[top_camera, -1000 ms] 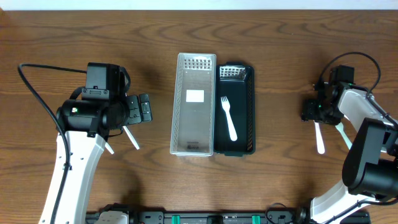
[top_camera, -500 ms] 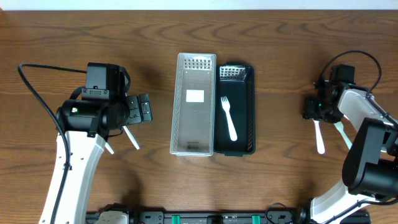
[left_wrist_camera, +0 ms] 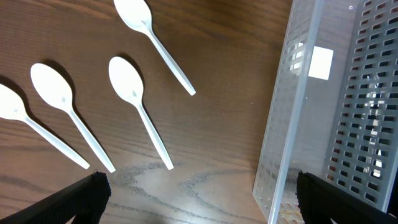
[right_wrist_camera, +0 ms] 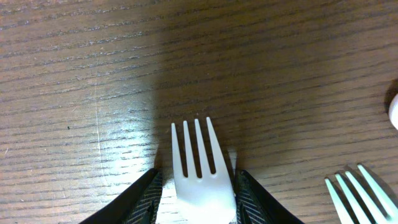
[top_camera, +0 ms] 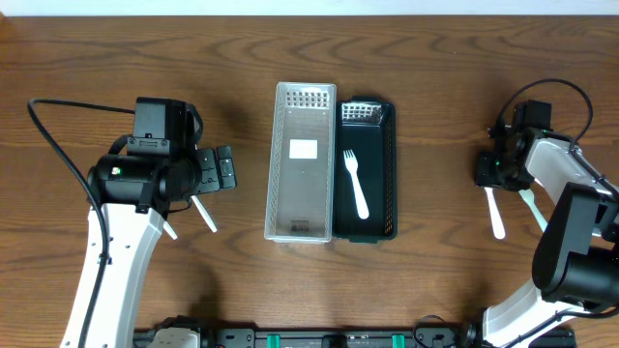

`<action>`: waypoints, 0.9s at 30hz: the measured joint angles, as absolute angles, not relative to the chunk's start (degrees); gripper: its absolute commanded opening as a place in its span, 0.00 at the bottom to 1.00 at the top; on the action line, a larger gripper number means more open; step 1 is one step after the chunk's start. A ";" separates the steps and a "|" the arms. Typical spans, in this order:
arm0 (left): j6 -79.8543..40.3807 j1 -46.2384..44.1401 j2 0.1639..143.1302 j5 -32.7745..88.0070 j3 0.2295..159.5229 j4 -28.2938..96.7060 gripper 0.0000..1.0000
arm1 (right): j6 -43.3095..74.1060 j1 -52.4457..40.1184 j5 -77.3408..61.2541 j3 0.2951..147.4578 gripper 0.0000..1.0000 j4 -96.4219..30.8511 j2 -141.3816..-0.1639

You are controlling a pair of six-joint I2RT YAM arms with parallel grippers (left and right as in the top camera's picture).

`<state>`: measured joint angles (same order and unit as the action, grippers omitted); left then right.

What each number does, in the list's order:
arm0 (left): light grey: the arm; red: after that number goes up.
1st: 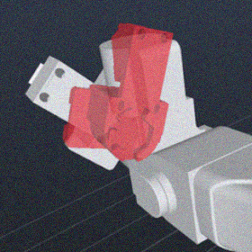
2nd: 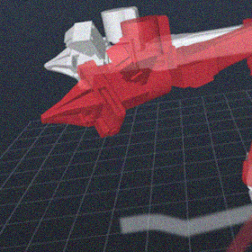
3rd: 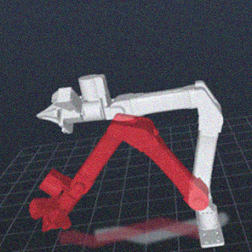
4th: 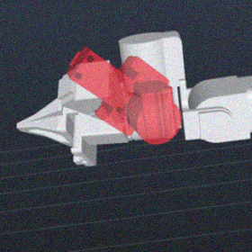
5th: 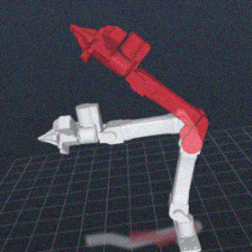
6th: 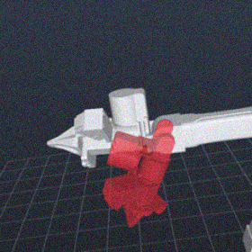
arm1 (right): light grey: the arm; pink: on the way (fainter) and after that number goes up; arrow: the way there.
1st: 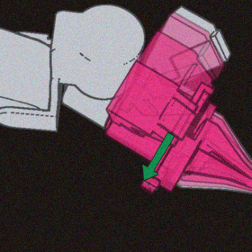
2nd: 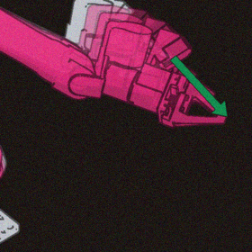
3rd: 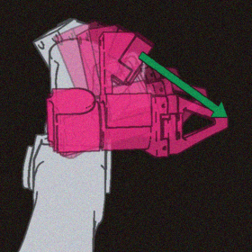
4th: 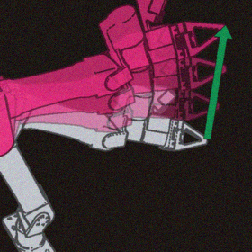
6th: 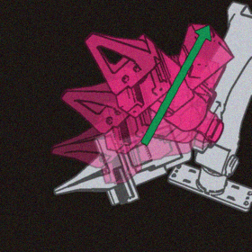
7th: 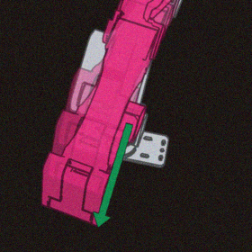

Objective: Pack container
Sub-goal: 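Lower right gripper and grasp a second white fork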

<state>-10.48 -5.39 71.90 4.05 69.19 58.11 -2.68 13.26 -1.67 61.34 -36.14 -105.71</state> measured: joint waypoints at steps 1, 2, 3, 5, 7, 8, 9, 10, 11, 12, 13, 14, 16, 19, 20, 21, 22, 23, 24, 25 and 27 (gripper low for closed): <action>-10.48 -5.39 71.90 4.05 69.19 58.11 0.98 | -2.70 13.28 -1.67 61.34 0.37 -36.18 -105.71; -10.48 -5.39 71.90 4.05 69.19 58.11 0.98 | -2.70 13.28 -1.67 61.34 0.35 -36.23 -105.71; -10.48 -5.39 71.90 4.05 69.19 58.11 0.98 | -2.74 13.28 -1.67 61.34 0.34 -36.29 -105.71; -10.48 -5.39 71.90 4.05 69.19 58.11 0.98 | -2.70 13.26 -1.67 61.34 0.30 -36.38 -105.71; -10.48 -5.39 71.90 4.05 69.19 58.11 0.98 | -2.76 13.26 -1.67 61.34 0.26 -36.36 -105.71; -10.48 -5.39 71.90 4.05 69.19 58.11 0.98 | -2.79 13.26 -1.67 61.34 0.25 -36.38 -105.71; -10.48 -5.39 71.90 4.05 69.19 58.11 0.98 | -2.72 13.26 -1.65 61.34 0.25 -36.36 -105.71; -10.48 -5.39 71.90 4.05 69.19 58.11 0.98 | -2.68 13.26 -1.65 61.34 0.25 -36.36 -105.71; -10.48 -5.39 71.90 4.05 69.19 58.11 0.98 | -2.68 13.26 -1.65 61.34 0.25 -36.36 -105.71; -10.48 -5.39 71.90 4.05 69.19 58.11 0.98 | -2.68 13.28 -1.65 61.34 0.25 -36.36 -105.71; -10.48 -5.39 71.90 4.05 69.19 58.11 0.98 | -2.68 13.26 -1.65 61.34 0.24 -36.36 -105.71; -10.48 -5.39 71.90 4.05 69.19 58.11 0.98 | -2.68 13.26 -1.65 61.34 0.23 -36.36 -105.71; -10.48 -5.39 71.90 4.05 69.19 58.11 0.98 | -2.68 13.26 -1.65 61.34 0.20 -36.36 -105.71; -10.48 -5.39 71.90 4.05 69.19 58.11 0.98 | -2.68 13.26 -1.65 61.34 0.17 -36.36 -105.71; -10.48 -5.39 71.90 4.05 69.19 58.11 0.98 | -2.68 13.28 -1.65 61.34 0.15 -36.36 -105.71; -10.48 -5.39 71.90 4.05 69.19 58.11 0.98 | -2.66 13.26 -1.65 61.34 0.12 -36.36 -105.71; -10.48 -5.39 71.90 4.05 69.19 58.11 0.98 | -2.63 13.26 -1.65 61.34 0.10 -36.36 -105.71; -10.48 -5.39 71.90 4.05 69.19 58.11 0.98 | -2.52 13.28 -1.65 61.34 0.07 -36.34 -105.71; -10.48 -5.39 71.90 4.08 69.19 58.11 0.98 | -2.35 13.28 -1.65 61.34 0.06 -36.29 -105.71; -10.48 -5.39 71.90 4.05 69.19 58.11 0.98 | -2.20 13.28 -1.65 61.34 0.02 -36.21 -105.71; -10.48 -5.39 71.90 4.05 69.19 58.11 0.98 | -1.83 13.26 -1.65 61.34 0.01 -35.97 -105.71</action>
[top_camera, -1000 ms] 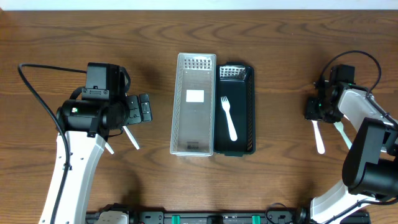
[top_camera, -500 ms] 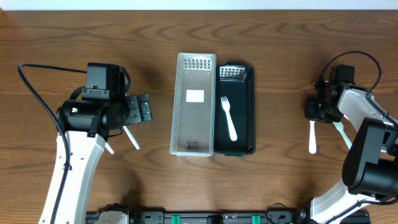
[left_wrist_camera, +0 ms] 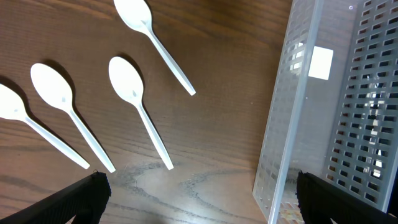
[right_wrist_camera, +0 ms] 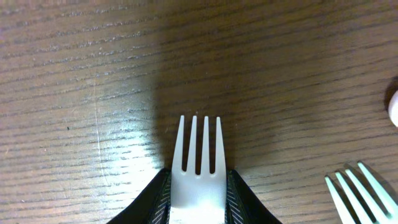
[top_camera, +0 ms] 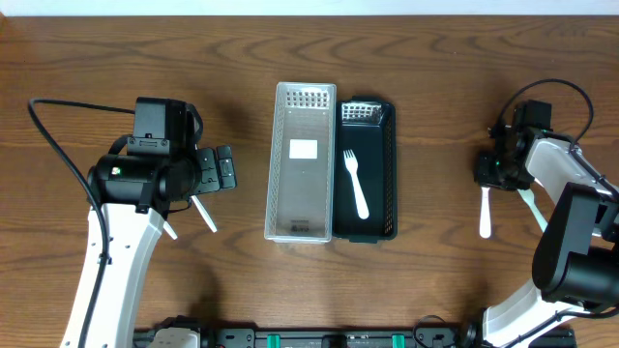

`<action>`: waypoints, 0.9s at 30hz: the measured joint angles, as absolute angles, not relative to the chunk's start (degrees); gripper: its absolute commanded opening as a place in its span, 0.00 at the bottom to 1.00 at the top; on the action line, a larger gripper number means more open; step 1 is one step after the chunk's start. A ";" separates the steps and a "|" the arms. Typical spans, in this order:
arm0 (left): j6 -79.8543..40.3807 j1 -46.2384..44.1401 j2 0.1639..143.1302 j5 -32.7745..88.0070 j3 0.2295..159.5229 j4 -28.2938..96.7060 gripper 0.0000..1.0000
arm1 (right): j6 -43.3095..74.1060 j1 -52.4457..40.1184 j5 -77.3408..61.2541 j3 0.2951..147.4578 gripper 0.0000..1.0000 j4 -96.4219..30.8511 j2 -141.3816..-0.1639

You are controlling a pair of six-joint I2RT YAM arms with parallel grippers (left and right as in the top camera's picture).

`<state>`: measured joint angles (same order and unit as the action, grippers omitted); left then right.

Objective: Pack container
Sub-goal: 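Lower right gripper and grasp a second white fork, then carry the second fork into the black basket and release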

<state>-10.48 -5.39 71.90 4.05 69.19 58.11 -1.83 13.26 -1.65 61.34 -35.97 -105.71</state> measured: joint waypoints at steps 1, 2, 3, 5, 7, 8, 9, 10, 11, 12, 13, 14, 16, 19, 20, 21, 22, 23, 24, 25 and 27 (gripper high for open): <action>-10.48 -5.39 71.90 4.05 69.19 58.11 0.98 | -1.58 13.26 -1.65 61.34 0.01 -35.90 -105.71; -10.48 -5.39 71.90 4.05 69.19 58.11 0.98 | -1.26 13.26 -1.65 61.34 0.01 -35.92 -105.71; -10.48 -5.39 71.90 4.05 69.19 58.11 0.98 | -0.73 13.23 -1.63 61.39 0.01 -36.23 -105.71; -10.48 -5.39 71.90 4.05 69.19 58.11 0.98 | 0.10 12.86 -1.52 61.89 0.01 -38.46 -105.71; -10.48 -5.39 71.90 4.08 69.19 58.11 0.98 | 0.91 11.99 -1.50 63.00 0.01 -41.15 -105.71; -10.48 -5.39 71.90 4.05 69.19 58.11 0.98 | 1.10 11.40 -1.52 63.96 0.01 -42.78 -105.67; -10.48 -5.39 71.90 4.08 69.19 58.13 0.98 | 1.45 10.55 -1.43 65.43 0.01 -44.95 -105.45; -10.48 -5.39 71.90 4.05 69.19 58.11 0.98 | 1.72 9.74 -1.50 66.63 0.01 -45.89 -105.12; -10.48 -5.39 71.90 4.05 69.19 58.08 0.98 | 2.13 8.47 -1.41 68.62 0.01 -47.66 -104.40; -10.48 -5.39 71.90 4.05 69.19 58.13 0.98 | 2.61 6.85 -1.37 71.18 0.01 -49.63 -103.44; -10.48 -5.39 71.90 4.05 69.19 58.11 0.98 | 3.07 5.39 -1.32 73.36 0.01 -50.78 -102.43; -10.48 -5.39 71.90 4.05 69.19 58.13 0.98 | 3.79 3.42 -1.30 76.25 0.01 -52.12 -101.08; -10.48 -5.39 71.90 4.05 69.19 58.11 0.98 | 5.65 -0.62 -1.21 81.73 0.01 -53.74 -98.43; -10.48 -5.39 71.90 4.05 69.19 58.13 0.98 | 8.82 -7.20 -1.50 88.97 0.01 -54.83 -94.87; -10.48 -5.39 71.90 4.08 69.19 58.13 0.98 | 10.02 -9.67 -1.54 90.76 0.01 -54.87 -93.93; -10.48 -5.39 71.90 4.05 69.19 58.11 0.98 | 11.11 -12.03 -1.54 91.92 0.01 -54.61 -93.21; -10.48 -5.39 71.90 4.05 69.19 58.13 0.98 | 12.05 -14.06 -1.69 92.53 0.01 -54.26 -92.73; -10.48 -5.39 71.90 4.05 69.19 58.11 0.98 | 13.56 -17.26 -1.45 92.73 0.01 -53.89 -92.58; -10.48 -5.39 71.90 4.05 69.19 58.11 0.98 | 14.09 -18.33 -1.41 92.73 0.01 -53.89 -92.71; -10.48 -5.39 71.90 4.05 69.19 58.11 0.98 | 14.96 -20.27 -0.75 92.73 0.01 -53.98 -93.27; -10.48 -5.39 71.90 4.05 69.19 58.11 0.98 | 16.29 -23.46 0.93 92.73 0.01 -53.95 -95.18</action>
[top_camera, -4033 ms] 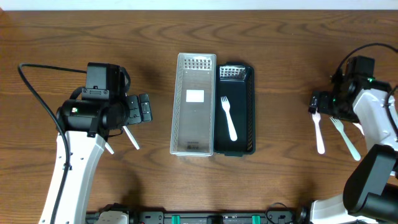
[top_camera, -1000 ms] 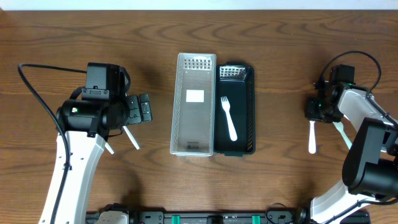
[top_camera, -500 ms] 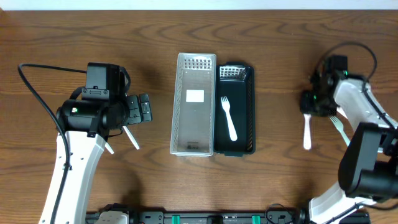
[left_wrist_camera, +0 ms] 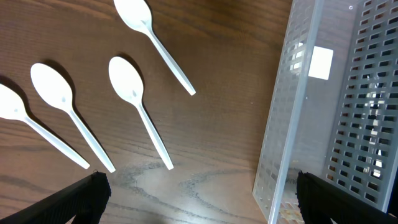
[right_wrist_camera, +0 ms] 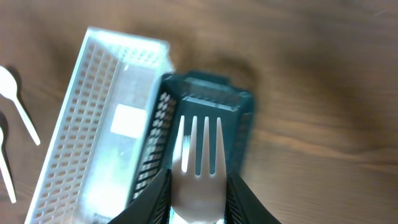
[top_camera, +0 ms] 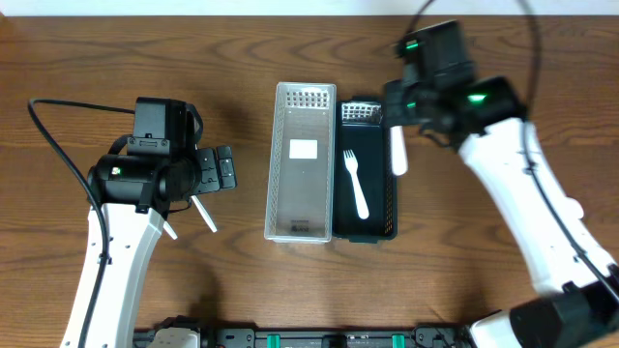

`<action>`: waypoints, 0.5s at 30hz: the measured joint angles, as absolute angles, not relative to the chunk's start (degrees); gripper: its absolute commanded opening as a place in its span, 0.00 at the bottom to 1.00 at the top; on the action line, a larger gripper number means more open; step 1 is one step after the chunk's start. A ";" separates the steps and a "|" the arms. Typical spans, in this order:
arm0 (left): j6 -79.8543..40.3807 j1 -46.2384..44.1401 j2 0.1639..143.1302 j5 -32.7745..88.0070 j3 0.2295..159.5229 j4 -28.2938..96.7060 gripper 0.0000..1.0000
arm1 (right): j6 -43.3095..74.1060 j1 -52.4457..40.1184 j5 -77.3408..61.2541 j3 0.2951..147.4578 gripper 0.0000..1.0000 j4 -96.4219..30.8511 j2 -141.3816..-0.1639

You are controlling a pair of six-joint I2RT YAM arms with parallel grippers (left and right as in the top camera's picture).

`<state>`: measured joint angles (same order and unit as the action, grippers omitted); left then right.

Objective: Pack container
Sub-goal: 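Carry the second fork into the black basket and release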

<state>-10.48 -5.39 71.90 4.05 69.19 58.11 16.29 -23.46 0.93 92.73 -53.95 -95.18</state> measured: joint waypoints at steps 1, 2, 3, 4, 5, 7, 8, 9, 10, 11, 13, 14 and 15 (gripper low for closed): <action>-10.48 -5.39 71.90 4.05 69.19 58.11 0.98 | 16.62 -24.51 1.54 92.73 0.01 -53.98 -96.09; -10.48 -5.39 71.90 4.05 69.19 58.13 0.98 | 17.02 -25.67 2.28 92.73 0.01 -54.02 -97.47; -10.48 -5.39 71.90 4.05 69.19 58.13 0.98 | 17.41 -26.65 2.85 92.73 0.01 -54.17 -99.13; -10.48 -5.39 71.90 4.05 69.19 58.13 0.98 | 17.63 -27.44 3.36 92.71 0.01 -54.37 -101.10; -10.48 -5.39 71.90 4.05 69.19 58.19 0.98 | 17.78 -27.88 3.68 92.71 0.01 -54.50 -102.76; -10.48 -5.39 71.90 4.05 69.19 58.41 0.98 | 18.00 -28.27 4.21 92.62 0.01 -54.68 -106.63; -10.48 -5.39 71.90 4.05 69.19 58.57 0.98 | 18.06 -28.32 4.51 92.60 0.01 -54.76 -108.62; -10.48 -5.39 71.90 4.05 69.19 58.65 0.98 | 18.20 -28.32 4.73 92.55 0.01 -54.78 -110.50; -10.48 -5.39 71.90 4.05 69.19 58.74 0.98 | 18.31 -28.32 4.89 92.47 0.02 -54.81 -112.27; -10.48 -5.39 71.90 4.05 69.19 58.76 0.98 | 18.41 -28.32 4.99 92.40 0.04 -54.87 -113.62; -10.48 -5.39 71.90 4.05 69.19 58.81 0.98 | 18.48 -28.32 4.97 92.07 0.18 -54.89 -115.94; -10.48 -5.39 71.90 4.05 69.19 58.81 0.98 | 18.48 -28.32 4.99 91.90 0.31 -54.89 -116.62; -10.48 -5.39 71.90 4.05 69.19 58.81 0.98 | 18.63 -28.32 4.97 91.83 0.42 -54.92 -116.79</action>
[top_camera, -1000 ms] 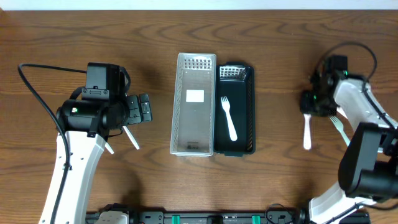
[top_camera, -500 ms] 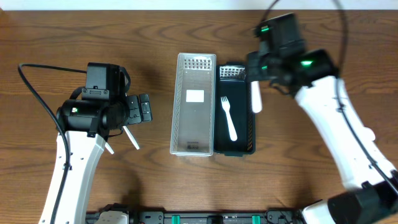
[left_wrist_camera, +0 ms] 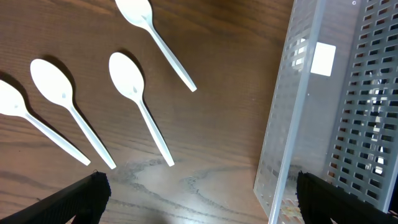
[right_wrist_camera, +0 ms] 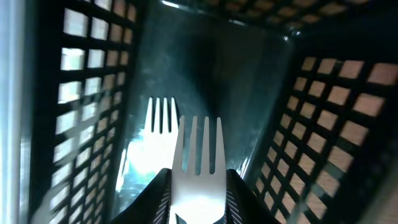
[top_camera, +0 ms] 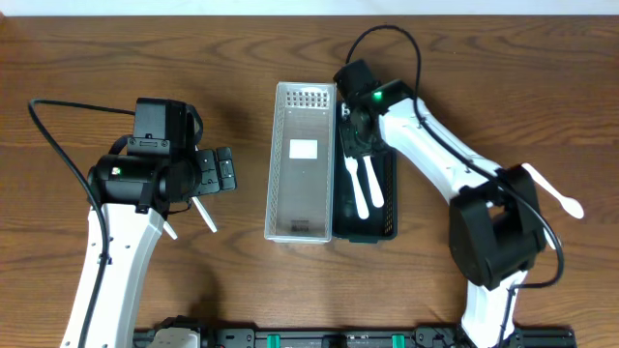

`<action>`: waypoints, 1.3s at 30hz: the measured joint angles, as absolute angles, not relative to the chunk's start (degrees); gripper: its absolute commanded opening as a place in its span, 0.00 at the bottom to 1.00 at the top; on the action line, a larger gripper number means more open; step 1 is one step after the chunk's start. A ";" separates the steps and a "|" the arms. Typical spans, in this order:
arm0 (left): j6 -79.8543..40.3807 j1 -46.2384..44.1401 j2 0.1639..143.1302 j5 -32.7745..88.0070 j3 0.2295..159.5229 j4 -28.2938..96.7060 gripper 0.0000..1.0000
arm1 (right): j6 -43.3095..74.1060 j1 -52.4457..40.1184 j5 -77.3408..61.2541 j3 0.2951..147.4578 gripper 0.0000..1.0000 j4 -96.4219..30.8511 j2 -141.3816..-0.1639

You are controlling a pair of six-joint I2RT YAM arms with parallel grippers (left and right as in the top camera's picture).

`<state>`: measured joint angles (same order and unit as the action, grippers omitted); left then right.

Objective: Pack container
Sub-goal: 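Carry the second fork into the black basket and release, then move right gripper back to the last white fork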

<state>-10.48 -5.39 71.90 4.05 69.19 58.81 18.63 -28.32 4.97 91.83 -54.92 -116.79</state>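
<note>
The black basket [top_camera: 392, 184] stands mid-table beside a clear basket [top_camera: 275, 174]. One white fork [top_camera: 354, 184] lies on the black basket's floor, its tines [right_wrist_camera: 161, 115] showing in the right wrist view. My right gripper [top_camera: 360, 137] [right_wrist_camera: 199, 193] is low inside the black basket, shut on a second white fork [right_wrist_camera: 199, 155], whose handle [top_camera: 373, 188] lies alongside the first. My left gripper [top_camera: 224, 169] [left_wrist_camera: 199, 199] hangs open over the table left of the clear basket [left_wrist_camera: 292, 124], holding nothing. Several white spoons [left_wrist_camera: 127, 74] lie below it.
The black basket's lattice walls [right_wrist_camera: 323, 93] close in tightly around my right fingers. Another white utensil [top_camera: 556, 193] lies on the table at the far right, partly behind the right arm. Spoon handles [top_camera: 205, 215] stick out from under the left arm.
My right gripper, then above the black basket's right rim with the fork, is now down inside the basket next to the fork lying there. The left arm has not moved.
At first my right gripper stood around a fork on the table at the far right. Then it was shut on that fork. Later it held the fork over the black basket, and now low inside it. The left gripper stayed open above the spoons.
</note>
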 measured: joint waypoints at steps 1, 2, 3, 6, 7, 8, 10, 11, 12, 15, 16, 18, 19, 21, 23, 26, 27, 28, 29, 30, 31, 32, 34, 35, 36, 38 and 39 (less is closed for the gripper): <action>-10.48 -5.39 71.90 4.05 69.19 58.81 0.98 | 18.57 -28.32 4.99 91.77 0.54 -54.85 -116.81; -10.48 -5.39 71.90 4.05 69.19 58.81 0.98 | 18.55 -28.32 4.97 91.77 0.63 -54.78 -116.75; -10.48 -5.39 71.90 4.05 69.19 58.83 0.98 | 18.50 -28.32 4.95 91.79 0.70 -54.72 -116.62; -10.48 -5.39 71.90 4.05 69.19 58.81 0.98 | 17.61 -28.32 4.99 91.79 0.72 -54.94 -116.57; -10.48 -5.39 71.90 4.05 69.19 58.81 0.98 | 17.54 -28.32 4.99 91.79 0.73 -55.11 -116.49; -10.48 -5.39 71.90 4.05 69.19 58.81 0.98 | 17.54 -28.32 5.02 91.79 0.74 -55.37 -116.22; -10.48 -5.39 71.90 4.05 69.19 58.83 0.98 | 17.39 -28.29 4.99 91.81 0.82 -55.68 -115.20; -10.48 -5.39 71.90 4.05 69.19 58.81 0.98 | 17.23 -28.25 5.02 91.88 0.86 -55.72 -114.30; -10.48 -5.39 71.90 4.08 69.19 58.83 0.98 | 16.32 -28.01 4.97 92.05 0.92 -55.79 -112.75; -10.48 -5.39 71.90 4.08 69.19 58.83 0.98 | 14.81 -26.70 5.08 93.43 0.99 -56.16 -107.48; -10.48 -5.39 71.90 4.08 69.19 58.81 0.98 | 14.06 -25.71 5.45 94.21 0.99 -56.34 -104.88; -10.48 -5.39 71.90 4.08 69.19 58.81 0.98 | 12.67 -22.65 6.44 95.70 0.99 -56.42 -98.87; -10.48 -5.39 71.90 4.08 69.19 58.81 0.98 | 11.90 -20.88 6.81 96.20 0.99 -56.40 -96.05; -10.48 -5.39 71.90 4.05 69.19 58.81 0.98 | 10.31 -15.75 7.90 97.25 0.99 -57.43 -89.78; -10.48 -5.39 71.90 4.05 69.19 58.81 0.98 | 9.28 -9.45 8.95 97.91 0.99 -60.75 -83.79; -10.48 -5.39 71.90 4.08 69.19 58.87 0.98 | 8.40 -1.61 9.04 98.15 0.99 -68.34 -77.93; -10.48 -5.39 71.90 4.05 69.19 58.83 0.98 | 8.25 0.69 8.82 98.13 0.99 -71.24 -76.60; -10.48 -5.39 71.90 4.05 69.19 58.87 0.98 | 8.23 2.68 8.60 98.06 0.99 -73.65 -75.66; -10.48 -5.39 71.90 4.05 69.19 58.87 0.98 | 8.23 5.10 8.23 97.67 0.99 -75.99 -74.74; -10.48 -5.39 71.90 4.05 69.19 58.87 0.98 | 8.23 7.16 7.86 96.90 0.99 -77.49 -74.00; -10.48 -5.39 71.90 4.05 69.19 58.87 0.98 | 8.23 8.58 7.46 96.03 0.99 -78.41 -73.41; -10.48 -5.39 71.90 4.05 69.19 58.87 0.97 | 8.23 10.39 6.94 94.35 0.99 -78.85 -72.44; -10.50 -5.39 71.90 4.05 69.19 58.89 0.98 | 7.94 13.67 5.28 89.97 0.99 -79.05 -70.04; -10.48 -5.39 71.90 4.05 69.19 58.87 0.98 | 7.62 15.11 4.36 87.48 0.99 -79.33 -68.58; -10.48 -5.39 71.90 4.05 69.19 58.94 0.98 | 7.25 16.27 3.55 85.38 0.99 -79.57 -67.20; -10.48 -5.39 71.90 4.05 69.19 58.89 0.98 | 5.76 18.76 1.85 81.21 0.99 -79.35 -64.42; -10.48 -5.39 71.90 4.05 69.19 58.92 0.98 | 4.97 20.32 0.93 78.91 0.99 -79.02 -63.00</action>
<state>-10.48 -5.39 71.90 4.05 69.19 58.92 4.97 20.32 0.93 78.91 -79.02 -63.00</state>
